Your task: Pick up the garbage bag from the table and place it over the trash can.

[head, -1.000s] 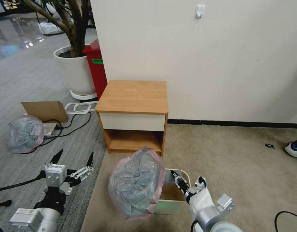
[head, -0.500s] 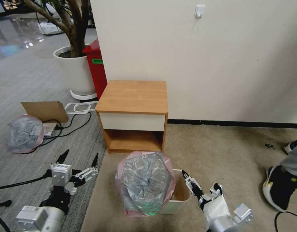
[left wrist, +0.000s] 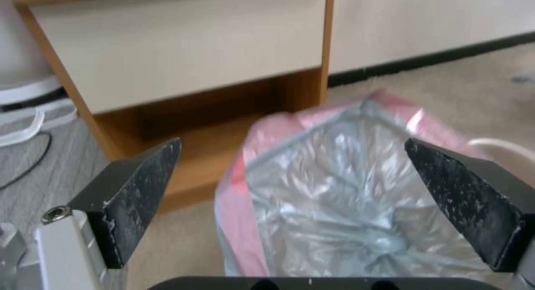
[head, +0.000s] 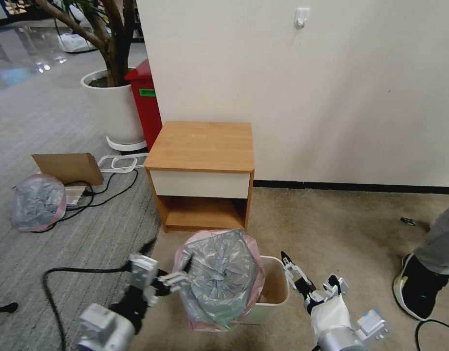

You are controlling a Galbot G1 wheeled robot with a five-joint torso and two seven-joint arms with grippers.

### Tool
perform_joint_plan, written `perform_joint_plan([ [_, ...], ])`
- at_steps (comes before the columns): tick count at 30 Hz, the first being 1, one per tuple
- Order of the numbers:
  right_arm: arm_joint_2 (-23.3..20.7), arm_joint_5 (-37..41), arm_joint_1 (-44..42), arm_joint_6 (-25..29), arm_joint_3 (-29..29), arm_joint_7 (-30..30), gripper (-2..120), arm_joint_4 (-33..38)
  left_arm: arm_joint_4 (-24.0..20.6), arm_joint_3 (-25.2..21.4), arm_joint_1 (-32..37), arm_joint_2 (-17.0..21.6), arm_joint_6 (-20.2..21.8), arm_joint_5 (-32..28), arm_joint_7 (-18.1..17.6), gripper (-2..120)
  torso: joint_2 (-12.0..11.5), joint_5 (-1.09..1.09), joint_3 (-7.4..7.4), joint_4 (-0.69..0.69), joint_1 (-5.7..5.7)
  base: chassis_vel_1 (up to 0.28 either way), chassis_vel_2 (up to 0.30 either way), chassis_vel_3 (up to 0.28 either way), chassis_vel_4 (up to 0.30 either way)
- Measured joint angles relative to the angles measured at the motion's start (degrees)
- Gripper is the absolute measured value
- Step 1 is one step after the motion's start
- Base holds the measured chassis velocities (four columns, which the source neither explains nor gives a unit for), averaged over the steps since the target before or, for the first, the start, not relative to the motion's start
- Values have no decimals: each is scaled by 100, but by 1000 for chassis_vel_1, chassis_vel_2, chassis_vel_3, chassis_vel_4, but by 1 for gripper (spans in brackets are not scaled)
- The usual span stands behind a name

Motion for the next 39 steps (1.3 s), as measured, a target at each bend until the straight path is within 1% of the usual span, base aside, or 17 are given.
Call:
perform_joint_plan([
  [2,1,-47,-7,13,21,-42,100,-2,221,190,-176,-46,34,41,-42,99,0,-1,0,0,0,0,0,0,0],
  [3,1,-47,-7,13,21,-42,100,-2,221,190,-176,-46,34,41,-42,99,0,-1,0,0,0,0,0,0,0],
  [5,7,-110,-1,22,21,-85,100,-35,398,324,-302,-97,37,55,-56,95,0,0,0,0,0,0,0,0,0],
  [6,15,-165,11,34,5,-105,100,-73,523,427,-388,-151,35,87,-63,91,-1,0,0,0,0,0,0,0,0],
  [7,15,-165,11,34,5,-105,100,-73,523,427,-388,-151,35,87,-63,91,-1,0,0,0,0,0,0,0,0],
  [11,25,-363,7,72,-88,-150,100,-148,714,647,-528,-291,23,156,-70,75,0,0,0,0,0,0,0,0,0],
  [12,26,-454,0,95,-97,-189,100,-177,797,703,-562,-339,19,204,-73,68,0,1,0,0,0,0,0,0,0],
  [13,26,-454,0,95,-97,-189,100,-177,797,703,-562,-339,19,204,-73,68,0,1,0,0,0,0,0,0,0],
  [16,38,-549,-5,126,-58,-273,100,-227,964,724,-573,-424,17,291,-155,53,0,0,0,0,0,0,0,0,0],
  [17,38,-549,-5,126,-58,-273,100,-227,964,724,-573,-424,17,291,-155,53,0,0,0,0,0,0,0,0,0],
  [18,37,-551,-5,129,-45,-283,100,-239,995,715,-568,-435,18,294,-203,48,0,0,0,0,0,0,0,0,0],
  [21,27,-554,3,135,-8,-313,100,-283,1055,646,-554,-450,22,295,-279,40,0,1,0,0,0,0,0,0,0],
  [29,23,-539,44,144,27,-320,100,-352,1303,573,-544,-525,58,294,-344,39,0,0,0,1,0,0,0,0,0],
  [34,16,-532,35,160,65,-324,100,-362,1489,724,-688,-548,64,293,-361,39,0,0,0,1,0,0,0,0,0],
  [39,5,-528,18,164,108,-342,100,-362,1506,896,-773,-590,50,342,-379,39,0,0,0,0,0,0,0,0,0],
])
